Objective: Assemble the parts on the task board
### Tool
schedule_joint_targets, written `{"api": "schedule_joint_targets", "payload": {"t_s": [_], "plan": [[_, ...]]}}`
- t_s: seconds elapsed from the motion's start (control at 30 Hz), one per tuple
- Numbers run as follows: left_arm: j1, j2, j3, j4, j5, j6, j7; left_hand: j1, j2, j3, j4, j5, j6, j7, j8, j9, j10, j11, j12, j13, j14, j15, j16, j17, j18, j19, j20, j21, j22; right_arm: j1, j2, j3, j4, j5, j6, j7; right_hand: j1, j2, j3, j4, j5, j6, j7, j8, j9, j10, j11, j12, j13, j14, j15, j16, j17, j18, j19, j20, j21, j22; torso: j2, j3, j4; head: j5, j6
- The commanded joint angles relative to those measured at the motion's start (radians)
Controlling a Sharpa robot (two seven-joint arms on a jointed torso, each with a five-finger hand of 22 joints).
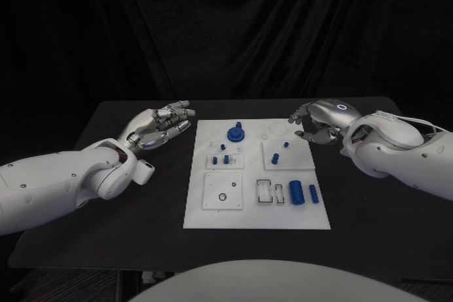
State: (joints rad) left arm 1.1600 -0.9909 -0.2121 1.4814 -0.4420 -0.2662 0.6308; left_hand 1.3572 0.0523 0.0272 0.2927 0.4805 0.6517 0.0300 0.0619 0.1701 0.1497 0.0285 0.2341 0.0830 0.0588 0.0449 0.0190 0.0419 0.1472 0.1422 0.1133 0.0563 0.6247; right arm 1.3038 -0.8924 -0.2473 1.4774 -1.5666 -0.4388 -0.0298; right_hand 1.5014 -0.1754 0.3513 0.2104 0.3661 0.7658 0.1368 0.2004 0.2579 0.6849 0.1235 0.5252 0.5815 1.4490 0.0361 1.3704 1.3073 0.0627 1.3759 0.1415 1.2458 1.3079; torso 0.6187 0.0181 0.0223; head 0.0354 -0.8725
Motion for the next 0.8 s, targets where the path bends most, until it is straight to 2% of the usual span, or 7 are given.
{"api": "schedule_joint_targets", "payload": {"t_s": [0.03, 0.2, 0.27, 0.33, 0.43, 0.53, 0.8], "plan": [[-0.011, 0.001, 0.001, 0.018, 0.259, 0.203, 0.140, -0.017, 0.026, -0.047, 0.001, -0.046, -0.076, -0.009, -0.007, -0.029, -0.012, -0.012, -0.021, -0.023, -0.007, 0.012, -0.005, -0.007, -0.004, 0.005, 0.018, -0.004, -0.034, -0.008, 0.010, 0.001, -0.010, -0.070, 0.047, -0.051, -0.011, -0.003, -0.012, 0.001, -0.009, -0.003, -0.005, -0.008, -0.004, 0.012, 0.000, -0.006, -0.011, -0.002, 0.007, 0.002, 0.053, 0.014, -0.001, 0.007, 0.007, 0.161, 0.003, -0.0040, 0.0075, -0.009, 0.000], [-0.026, 0.004, 0.001, 0.032, 0.283, 0.252, 0.145, -0.012, 0.068, -0.119, 0.001, -0.075, -0.157, -0.018, -0.013, -0.063, -0.027, -0.021, -0.041, -0.047, -0.005, 0.039, -0.005, -0.012, 0.003, 0.013, 0.053, -0.003, -0.076, -0.023, 0.019, 0.001, -0.020, -0.079, 0.045, -0.047, -0.008, 0.003, -0.016, 0.001, -0.014, 0.015, -0.010, -0.010, -0.007, 0.044, -0.008, -0.009, -0.034, 0.009, -0.001, 0.016, 0.061, 0.009, 0.017, 0.001, 0.031, 0.169, 0.009, -0.0115, 0.0263, -0.030, 0.000], [-0.030, 0.003, 0.001, 0.037, 0.286, 0.263, 0.146, 0.005, 0.077, -0.152, -0.002, -0.099, -0.202, -0.035, -0.017, -0.080, -0.031, -0.013, -0.045, -0.049, -0.004, 0.045, -0.005, -0.015, 0.012, 0.014, 0.068, -0.002, -0.092, -0.027, 0.022, 0.001, -0.024, -0.080, 0.048, -0.048, -0.010, 0.003, -0.017, 0.002, -0.015, 0.017, -0.010, -0.011, -0.008, 0.048, -0.009, -0.010, -0.038, 0.010, -0.001, 0.016, 0.062, 0.008, 0.019, 0.001, 0.033, 0.169, 0.011, -0.0147, 0.0306, -0.033, 0.000], [-0.035, 0.003, 0.001, 0.042, 0.289, 0.272, 0.147, 0.014, 0.080, -0.163, -0.002, -0.107, -0.211, -0.038, -0.017, -0.084, -0.032, -0.010, -0.046, -0.049, -0.003, 0.047, -0.005, -0.015, 0.015, 0.015, 0.073, -0.002, -0.098, -0.031, 0.025, 0.001, -0.029, -0.081, 0.057, -0.050, -0.011, 0.003, -0.019, 0.003, -0.016, 0.018, -0.011, -0.012, -0.009, 0.053, -0.009, -0.012, -0.043, 0.010, -0.001, 0.016, 0.061, 0.008, 0.020, 0.000, 0.035, 0.170, 0.015, -0.0233, 0.0378, -0.041, 0.000], [-0.039, 0.001, 0.001, 0.048, 0.292, 0.279, 0.148, 0.008, 0.105, -0.185, 0.000, -0.107, -0.221, -0.037, -0.017, -0.091, -0.034, -0.004, -0.047, -0.049, -0.007, 0.049, -0.006, -0.018, 0.021, 0.012, 0.081, -0.002, -0.113, -0.037, 0.030, 0.001, -0.039, -0.082, 0.068, -0.052, -0.019, 0.003, -0.025, 0.009, -0.023, 0.015, -0.012, -0.021, -0.014, 0.055, -0.008, -0.025, -0.062, 0.011, -0.001, 0.016, 0.058, 0.008, 0.021, -0.001, 0.033, 0.169, 0.019, -0.0311, 0.0421, -0.049, 0.000], [-0.042, 0.000, 0.001, 0.053, 0.293, 0.278, 0.152, 0.005, 0.128, -0.209, 0.000, -0.097, -0.232, -0.040, -0.017, -0.098, -0.038, 0.004, -0.048, -0.049, -0.023, 0.025, -0.009, -0.026, 0.030, -0.005, 0.075, -0.006, -0.149, -0.046, 0.035, 0.001, -0.047, -0.082, 0.070, -0.051, -0.016, 0.006, -0.026, 0.009, -0.023, 0.028, -0.016, -0.023, -0.016, 0.054, -0.008, -0.039, -0.080, 0.011, -0.006, 0.016, 0.055, 0.008, 0.022, -0.003, 0.033, 0.170, 0.022, -0.0382, 0.0450, -0.052, 0.000], [-0.047, -0.001, 0.001, 0.060, 0.294, 0.278, 0.157, 0.023, 0.141, -0.234, -0.001, -0.079, -0.291, -0.068, -0.024, -0.117, -0.045, 0.009, -0.052, -0.050, -0.038, 0.014, -0.012, -0.033, 0.033, -0.025, 0.067, -0.007, -0.185, -0.076, 0.054, 0.001, -0.085, -0.083, 0.075, -0.049, -0.018, 0.005, -0.029, 0.009, -0.024, 0.027, -0.017, -0.026, -0.019, 0.054, -0.008, -0.044, -0.087, 0.010, -0.005, 0.014, 0.053, 0.008, 0.021, -0.004, 0.031, 0.169, 0.026, -0.0463, 0.0526, -0.063, 0.000]]}}
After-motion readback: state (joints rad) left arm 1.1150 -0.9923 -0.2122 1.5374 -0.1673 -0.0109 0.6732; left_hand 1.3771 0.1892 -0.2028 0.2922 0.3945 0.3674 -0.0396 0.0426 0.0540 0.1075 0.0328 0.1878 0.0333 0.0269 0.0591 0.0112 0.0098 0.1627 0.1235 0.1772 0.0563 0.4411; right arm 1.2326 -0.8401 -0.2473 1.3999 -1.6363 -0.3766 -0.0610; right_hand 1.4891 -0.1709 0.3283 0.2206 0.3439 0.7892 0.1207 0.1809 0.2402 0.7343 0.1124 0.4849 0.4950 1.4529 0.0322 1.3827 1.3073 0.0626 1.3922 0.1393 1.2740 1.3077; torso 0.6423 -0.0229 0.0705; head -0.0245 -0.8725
